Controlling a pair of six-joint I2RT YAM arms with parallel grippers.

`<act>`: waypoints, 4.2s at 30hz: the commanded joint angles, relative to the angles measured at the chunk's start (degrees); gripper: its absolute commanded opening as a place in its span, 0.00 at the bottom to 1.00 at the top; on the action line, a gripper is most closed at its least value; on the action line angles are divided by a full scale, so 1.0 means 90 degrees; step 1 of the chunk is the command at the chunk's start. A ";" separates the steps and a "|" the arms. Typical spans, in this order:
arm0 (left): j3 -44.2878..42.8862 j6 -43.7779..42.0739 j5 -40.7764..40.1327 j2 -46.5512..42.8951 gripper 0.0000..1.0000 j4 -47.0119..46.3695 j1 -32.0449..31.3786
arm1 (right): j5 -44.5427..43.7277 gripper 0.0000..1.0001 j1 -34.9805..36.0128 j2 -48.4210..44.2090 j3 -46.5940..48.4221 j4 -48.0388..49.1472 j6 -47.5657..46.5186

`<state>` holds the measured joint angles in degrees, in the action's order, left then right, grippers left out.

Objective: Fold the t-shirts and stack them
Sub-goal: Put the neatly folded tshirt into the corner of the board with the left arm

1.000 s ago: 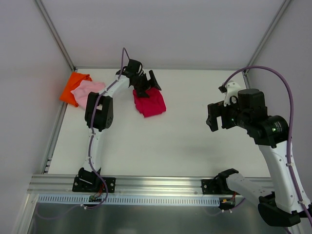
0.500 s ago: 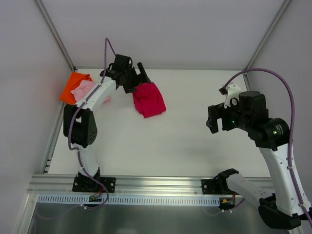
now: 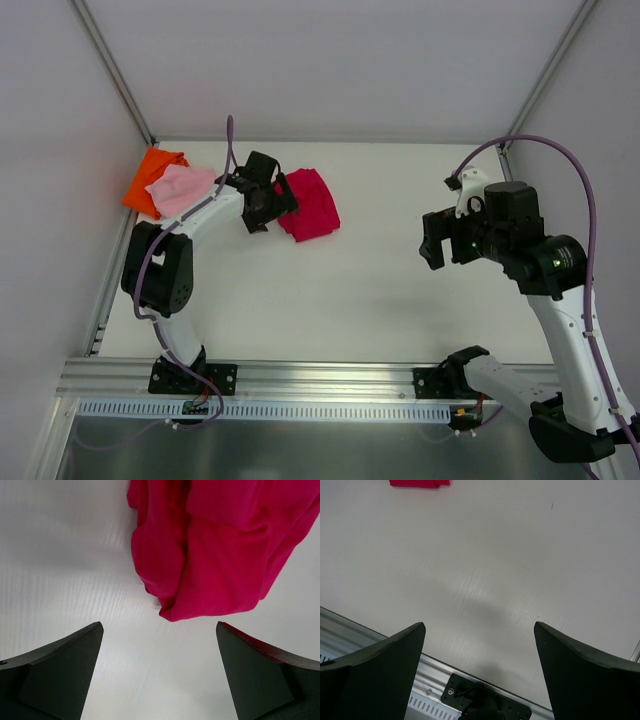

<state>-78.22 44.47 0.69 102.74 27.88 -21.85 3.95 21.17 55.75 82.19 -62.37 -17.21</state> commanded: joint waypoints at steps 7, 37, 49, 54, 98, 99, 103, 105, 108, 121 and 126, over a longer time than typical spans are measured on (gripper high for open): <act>-0.0021 0.0323 -0.1160 0.0205 0.99 -0.0274 -0.0346 | 0.0109 0.97 0.0041 0.0007 0.0164 0.0074 -0.0031; 0.0847 0.0507 0.0332 0.1251 0.99 -0.3757 -0.0014 | -0.0087 0.97 0.0187 0.0222 0.0525 -0.0375 -0.0031; 0.1357 0.0879 0.1183 0.1504 0.96 -0.4963 0.0025 | -0.0262 0.96 0.0275 0.0281 0.0809 -0.0589 -0.0060; 0.1298 0.0967 0.1446 0.1679 0.82 -0.4885 0.0074 | -0.0311 0.96 0.0275 0.0251 0.0867 -0.0648 -0.0070; -0.5157 -0.1786 -0.2449 0.2267 0.00 0.2859 0.0396 | 0.0118 0.96 0.0285 -0.0188 0.0741 -0.0267 -0.0060; -0.5157 -0.1796 -0.2440 0.2218 0.00 0.2859 0.0444 | 0.0138 0.97 0.0285 -0.0198 0.0692 -0.0258 -0.0051; -0.4893 -0.1883 -0.1932 0.1750 0.00 0.2187 0.0679 | 0.0303 0.96 0.0285 -0.0305 0.0507 -0.0141 0.0008; -0.5136 -0.1962 -0.1980 0.1797 0.00 0.2107 0.0679 | 0.0372 0.97 0.0285 -0.0315 0.0438 -0.0102 0.0037; -0.5830 -0.2099 -0.2039 0.1993 0.00 0.2137 0.0689 | 0.0392 0.96 0.0285 -0.0374 0.0360 -0.0072 0.0047; -0.5880 -0.2753 -0.2742 0.1466 0.00 0.1425 0.1109 | 0.0440 0.96 0.0285 -0.0510 0.0106 -0.0062 0.0047; -0.5890 -0.2520 -0.2772 0.1271 0.00 0.1288 0.1391 | 0.0626 0.96 0.0285 -0.0510 -0.0041 0.0025 0.0116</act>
<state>-130.34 22.24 -20.97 120.66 44.40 -10.72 7.75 23.31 51.72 82.32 -64.45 -16.97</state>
